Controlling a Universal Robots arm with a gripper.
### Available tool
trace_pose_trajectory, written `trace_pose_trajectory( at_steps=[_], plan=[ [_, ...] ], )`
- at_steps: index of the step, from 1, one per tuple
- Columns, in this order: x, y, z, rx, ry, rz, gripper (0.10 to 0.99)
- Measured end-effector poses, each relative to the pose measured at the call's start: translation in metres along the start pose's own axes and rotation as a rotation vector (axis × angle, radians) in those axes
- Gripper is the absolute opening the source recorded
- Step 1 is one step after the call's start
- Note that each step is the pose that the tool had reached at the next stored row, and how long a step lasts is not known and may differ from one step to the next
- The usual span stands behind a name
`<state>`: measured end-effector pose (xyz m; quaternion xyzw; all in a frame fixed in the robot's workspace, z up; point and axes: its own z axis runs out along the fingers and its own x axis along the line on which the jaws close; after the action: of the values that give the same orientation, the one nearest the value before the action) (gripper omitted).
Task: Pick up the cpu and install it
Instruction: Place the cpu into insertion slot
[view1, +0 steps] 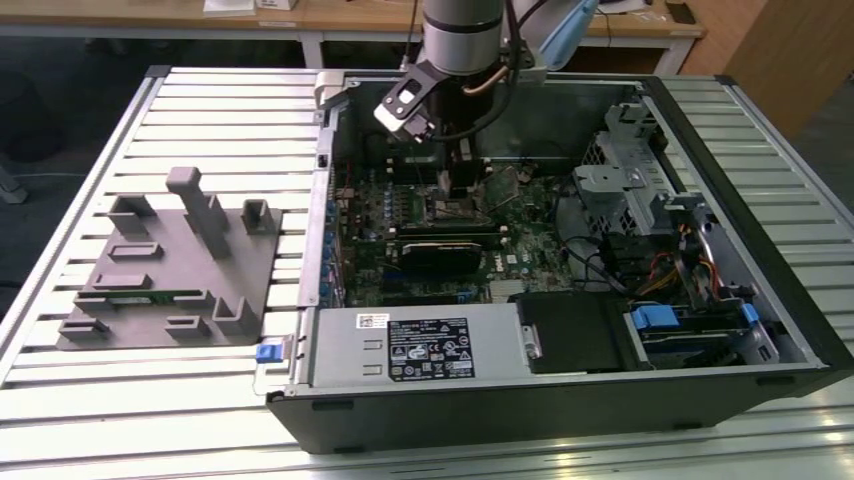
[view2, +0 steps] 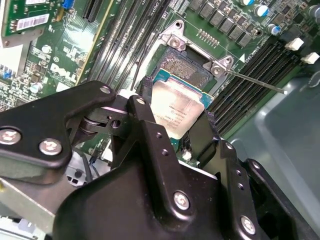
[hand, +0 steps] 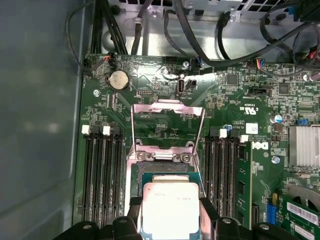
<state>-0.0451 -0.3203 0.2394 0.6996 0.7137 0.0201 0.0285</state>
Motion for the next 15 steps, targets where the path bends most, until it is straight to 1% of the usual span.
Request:
trace_pose_trajectory(
  at_steps=[15],
  plan=[
    [0.0013, -0.0008, 0.0161, 0.001, 0.0, 0.001, 0.541]
  ],
)
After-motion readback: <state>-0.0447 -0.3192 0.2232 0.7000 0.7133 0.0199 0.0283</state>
